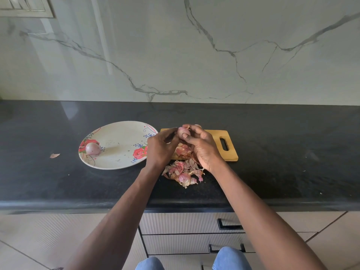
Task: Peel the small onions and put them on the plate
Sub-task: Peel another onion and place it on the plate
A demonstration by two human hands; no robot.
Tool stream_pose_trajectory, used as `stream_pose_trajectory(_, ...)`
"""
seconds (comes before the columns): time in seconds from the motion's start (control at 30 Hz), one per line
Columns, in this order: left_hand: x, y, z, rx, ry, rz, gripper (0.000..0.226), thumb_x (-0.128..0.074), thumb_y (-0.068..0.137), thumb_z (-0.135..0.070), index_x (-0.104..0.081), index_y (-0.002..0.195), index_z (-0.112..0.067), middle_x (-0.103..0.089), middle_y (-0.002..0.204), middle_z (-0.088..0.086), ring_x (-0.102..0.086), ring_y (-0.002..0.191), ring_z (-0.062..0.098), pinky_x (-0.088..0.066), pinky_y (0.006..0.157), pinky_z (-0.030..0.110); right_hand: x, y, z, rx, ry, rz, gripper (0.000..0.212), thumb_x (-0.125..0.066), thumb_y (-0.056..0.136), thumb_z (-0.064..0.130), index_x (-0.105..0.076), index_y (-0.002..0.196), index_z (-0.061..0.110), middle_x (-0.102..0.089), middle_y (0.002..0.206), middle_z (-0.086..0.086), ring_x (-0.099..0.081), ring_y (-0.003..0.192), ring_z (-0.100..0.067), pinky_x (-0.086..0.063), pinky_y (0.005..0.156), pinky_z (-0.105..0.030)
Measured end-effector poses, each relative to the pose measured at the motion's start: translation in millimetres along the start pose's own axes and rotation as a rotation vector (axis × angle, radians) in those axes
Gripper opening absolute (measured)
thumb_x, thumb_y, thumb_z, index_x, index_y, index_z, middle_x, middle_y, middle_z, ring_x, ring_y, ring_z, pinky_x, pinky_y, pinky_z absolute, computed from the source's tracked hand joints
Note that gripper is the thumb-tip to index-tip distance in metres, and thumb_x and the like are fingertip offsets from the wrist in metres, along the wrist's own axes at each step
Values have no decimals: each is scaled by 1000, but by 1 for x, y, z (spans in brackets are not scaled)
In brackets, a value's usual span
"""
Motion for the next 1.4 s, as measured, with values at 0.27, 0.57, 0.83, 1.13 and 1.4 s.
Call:
stream_pose_trajectory(0.27,1,1,7,39,-24,39,26,-74,91,-17,-76,117,-12,-78,100,-3,-73,92,3,-61,86,36,4,0,-5,3,-143,3,23,-66,90,4,-70,113,8,-73,113,-16,-68,111,-31,-50,104,-52)
stream_pose_trajectory(0.57,6,3,11,66,-3,-1,21,-73,91,-11,-77,111,-10,-78,97,3,-74,88,11,-61,84,40,-6,-4,-7,-36,-76,71,20,-63,95,5,-78,100,17,-62,128,-28,-66,110,-30,-52,103,-44)
stream_pose_trajectory(0.83,7,7,24,170,73,-69,20,-60,99,-19,-77,101,-10,-77,87,11,-72,75,25,-60,76,43,-7,-5,-5,-113,54,43,18,-55,99,3,-68,111,4,-70,101,-11,-70,83,-19,-60,74,-29)
stream_pose_trajectory(1.13,-1,4,7,43,-45,48,33,-71,94,-24,-71,124,-12,-72,122,5,-70,108,7,-58,91,26,14,1,3,2,32,-82,37,-83,69,7,-78,104,19,-72,117,-17,-67,113,-35,-53,99,-48)
stream_pose_trajectory(1.4,-3,1,-3,-17,-6,58,33,-73,91,-14,-71,123,-4,-73,117,10,-71,104,9,-56,89,17,12,-1,8,37,-40,-81,44,-76,80,-4,-70,122,8,-73,118,-8,-68,113,-21,-53,102,-41)
Point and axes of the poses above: each hand's wrist, its own y-axis towards the middle knuckle, its own x-axis out of the back of the hand, z = x × y, the point moved 10 cm from there along y, towards the middle knuckle
